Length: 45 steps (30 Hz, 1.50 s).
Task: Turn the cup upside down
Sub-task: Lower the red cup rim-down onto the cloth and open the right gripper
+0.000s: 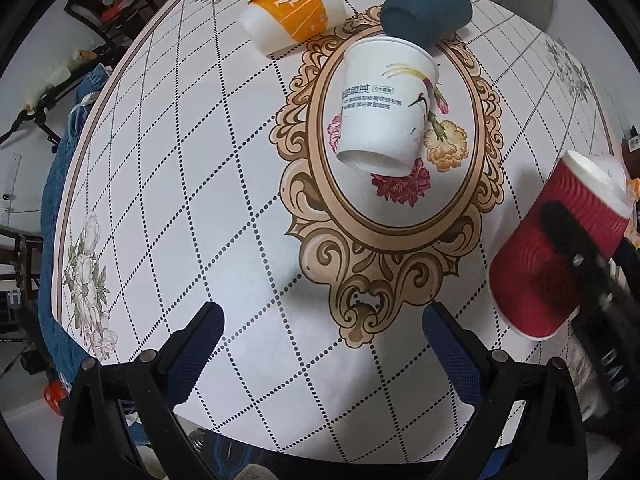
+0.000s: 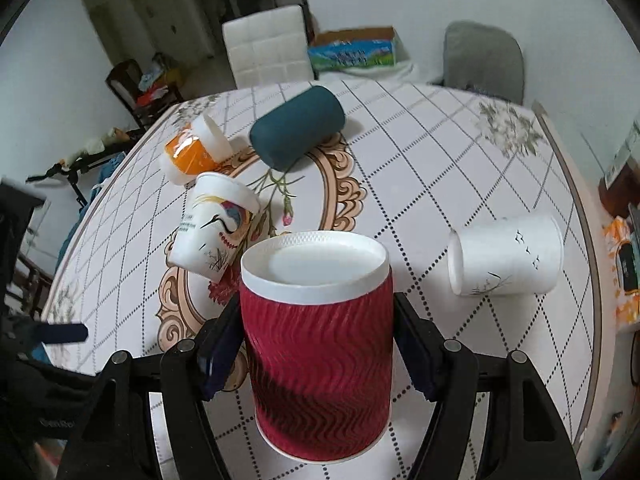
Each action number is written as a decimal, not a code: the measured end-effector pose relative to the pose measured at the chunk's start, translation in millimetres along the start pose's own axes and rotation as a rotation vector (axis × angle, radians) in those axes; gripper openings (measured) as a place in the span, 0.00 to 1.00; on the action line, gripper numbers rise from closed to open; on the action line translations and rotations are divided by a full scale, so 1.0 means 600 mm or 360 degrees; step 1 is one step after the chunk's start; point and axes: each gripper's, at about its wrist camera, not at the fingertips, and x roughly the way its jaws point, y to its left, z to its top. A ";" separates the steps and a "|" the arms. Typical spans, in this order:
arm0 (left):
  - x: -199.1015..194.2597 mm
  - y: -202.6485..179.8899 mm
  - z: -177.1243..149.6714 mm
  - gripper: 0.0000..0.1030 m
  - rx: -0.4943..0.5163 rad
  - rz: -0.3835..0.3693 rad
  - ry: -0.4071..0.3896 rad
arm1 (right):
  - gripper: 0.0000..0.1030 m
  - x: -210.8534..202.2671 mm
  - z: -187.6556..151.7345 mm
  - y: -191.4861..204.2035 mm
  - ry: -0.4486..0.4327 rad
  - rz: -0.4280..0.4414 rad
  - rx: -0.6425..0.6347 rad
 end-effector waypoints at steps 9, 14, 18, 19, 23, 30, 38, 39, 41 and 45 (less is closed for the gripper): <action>0.009 -0.003 -0.019 0.99 0.0015 0.0047 0.0008 | 0.71 -0.007 -0.038 0.017 -0.0036 0.0008 -0.0090; 0.008 -0.001 -0.025 0.99 0.0002 0.0073 -0.0002 | 0.71 -0.008 -0.052 0.018 -0.0001 0.0016 -0.0096; -0.007 -0.011 -0.036 0.99 -0.0008 0.0074 -0.0017 | 0.72 -0.012 -0.060 0.017 0.0058 0.0014 -0.0069; -0.011 -0.011 -0.037 0.99 -0.0007 0.0074 -0.0026 | 0.72 -0.012 -0.062 0.016 0.0080 0.0011 -0.0057; -0.035 -0.009 -0.043 0.99 0.0016 0.0069 -0.0080 | 0.90 -0.033 -0.069 0.012 0.0142 -0.0023 0.0016; -0.112 -0.001 -0.072 0.99 0.0079 0.0018 -0.0243 | 0.94 -0.146 -0.085 0.017 0.0135 -0.0203 0.0098; -0.220 0.012 -0.138 0.99 0.0209 -0.0059 -0.0450 | 0.96 -0.289 -0.116 0.035 0.0080 -0.0433 0.0252; -0.236 0.014 -0.148 0.99 0.0222 -0.0072 -0.0477 | 0.96 -0.304 -0.119 0.039 0.0069 -0.0435 0.0269; -0.264 0.019 -0.167 0.99 0.0241 -0.0089 -0.0528 | 0.96 -0.341 -0.128 0.051 0.0048 -0.0458 0.0296; -0.325 0.030 -0.209 0.99 0.0276 -0.0115 -0.0632 | 0.96 -0.410 -0.143 0.080 0.0009 -0.0470 0.0320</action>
